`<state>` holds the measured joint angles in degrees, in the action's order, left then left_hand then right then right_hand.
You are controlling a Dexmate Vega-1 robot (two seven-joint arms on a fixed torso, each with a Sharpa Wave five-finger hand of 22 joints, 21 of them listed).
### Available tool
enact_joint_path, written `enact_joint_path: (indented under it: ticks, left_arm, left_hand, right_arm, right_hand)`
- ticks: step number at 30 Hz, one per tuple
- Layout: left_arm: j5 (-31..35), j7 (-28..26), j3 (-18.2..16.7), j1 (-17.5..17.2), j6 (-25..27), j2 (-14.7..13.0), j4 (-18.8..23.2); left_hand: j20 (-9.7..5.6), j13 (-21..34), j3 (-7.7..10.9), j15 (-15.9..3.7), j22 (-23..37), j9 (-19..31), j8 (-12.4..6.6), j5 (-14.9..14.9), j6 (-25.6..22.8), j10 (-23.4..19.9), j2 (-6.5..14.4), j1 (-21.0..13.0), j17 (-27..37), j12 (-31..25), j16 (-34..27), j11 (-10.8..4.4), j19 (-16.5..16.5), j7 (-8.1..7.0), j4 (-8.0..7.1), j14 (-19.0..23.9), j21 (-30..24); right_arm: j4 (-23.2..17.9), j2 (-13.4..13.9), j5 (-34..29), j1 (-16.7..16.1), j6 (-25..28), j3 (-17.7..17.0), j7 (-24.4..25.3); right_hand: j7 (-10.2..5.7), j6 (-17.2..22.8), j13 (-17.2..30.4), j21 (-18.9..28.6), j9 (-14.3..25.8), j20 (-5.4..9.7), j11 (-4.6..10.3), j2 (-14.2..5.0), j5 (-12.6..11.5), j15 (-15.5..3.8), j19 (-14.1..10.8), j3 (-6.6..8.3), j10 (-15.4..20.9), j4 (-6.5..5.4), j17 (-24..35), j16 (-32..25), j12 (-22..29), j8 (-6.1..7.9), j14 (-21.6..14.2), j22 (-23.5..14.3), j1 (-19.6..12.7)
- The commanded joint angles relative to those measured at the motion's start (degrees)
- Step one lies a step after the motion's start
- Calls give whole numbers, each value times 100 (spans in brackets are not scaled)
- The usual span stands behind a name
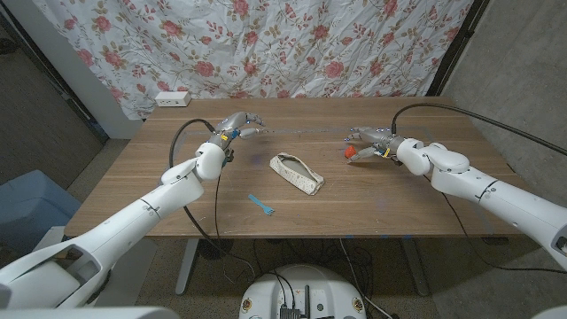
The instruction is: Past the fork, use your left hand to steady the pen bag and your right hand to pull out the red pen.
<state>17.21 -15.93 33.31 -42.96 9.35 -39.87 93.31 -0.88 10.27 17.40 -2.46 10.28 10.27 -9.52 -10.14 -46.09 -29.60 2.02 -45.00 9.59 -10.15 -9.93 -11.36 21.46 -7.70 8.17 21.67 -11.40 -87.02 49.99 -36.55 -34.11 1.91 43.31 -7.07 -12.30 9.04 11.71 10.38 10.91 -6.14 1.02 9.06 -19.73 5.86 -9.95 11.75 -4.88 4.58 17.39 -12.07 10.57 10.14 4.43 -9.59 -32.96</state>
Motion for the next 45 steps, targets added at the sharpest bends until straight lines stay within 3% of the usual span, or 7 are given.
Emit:
enact_joint_path:
  ticks: [1,8,13,22,30,45]
  left_arm:
    - [-849,-62,-165,-73,-260,168,-282]
    - [-1354,43,-229,-96,-551,243,-517]
    - [-1721,117,-291,-141,-940,294,-756]
    - [-2183,-87,-397,-180,-1493,597,-1262]
    - [-2419,-104,-427,-169,-1926,723,-1610]
    - [-2460,-274,-398,-159,-2616,901,-2232]
  left_hand:
    - [12,12,-16,-427,6,5,11,4,323,241,14,112,21,18,22,22,-128,-22,26,-191,37]
    - [18,6,-71,-285,-13,-5,-13,8,1079,788,45,285,14,6,25,154,-438,-81,37,-730,66]
    - [-3,1,-144,-288,-26,-13,-3,23,1500,1058,56,493,15,4,28,208,-676,-86,-16,-1035,106]
    - [-17,-2,-202,-248,-33,-18,7,29,1777,1204,79,686,13,-6,13,272,-758,-74,-69,-1141,94]
    - [-32,-5,-220,-251,-37,-21,3,23,1950,1356,112,783,9,6,19,267,-887,-89,-82,-1242,112]
    - [4,-10,-255,-191,-43,-29,-5,-3,2405,1661,328,1261,41,-10,-5,371,-1203,-14,-281,-1427,125]
  right_arm:
    - [403,-11,809,-18,-555,-217,-5]
    - [785,-78,1556,-145,-1044,-439,214]
    - [903,-169,2026,-302,-1162,-619,431]
    - [960,-340,2529,-443,-1125,-782,673]
    - [984,-512,2930,-552,-1073,-903,881]
    - [1313,-922,3896,-874,-1385,-1246,1407]
  right_hand:
    - [12,-481,-21,-7,-14,-15,-97,-7,-68,82,176,-217,-205,-115,3,36,-1,-51,192,-16,384]
    - [13,-689,-43,4,-15,78,-197,-43,-71,2,278,-408,-173,-264,-5,23,39,14,264,-15,747]
    - [-12,-650,-58,44,-21,145,-126,-96,-65,-51,210,-516,-31,-380,-20,-28,84,57,172,-14,994]
    - [-14,-594,-82,76,-33,197,-39,-142,-44,-149,80,-683,232,-558,-58,-65,139,84,66,-11,1373]
    - [5,-443,-98,106,-46,261,-47,-218,-35,-248,-103,-825,554,-734,-108,-110,185,124,-94,-7,1713]
    - [66,-261,-107,83,-61,283,-65,-329,-37,-291,-137,-897,772,-869,-153,-131,199,150,-206,-5,1941]
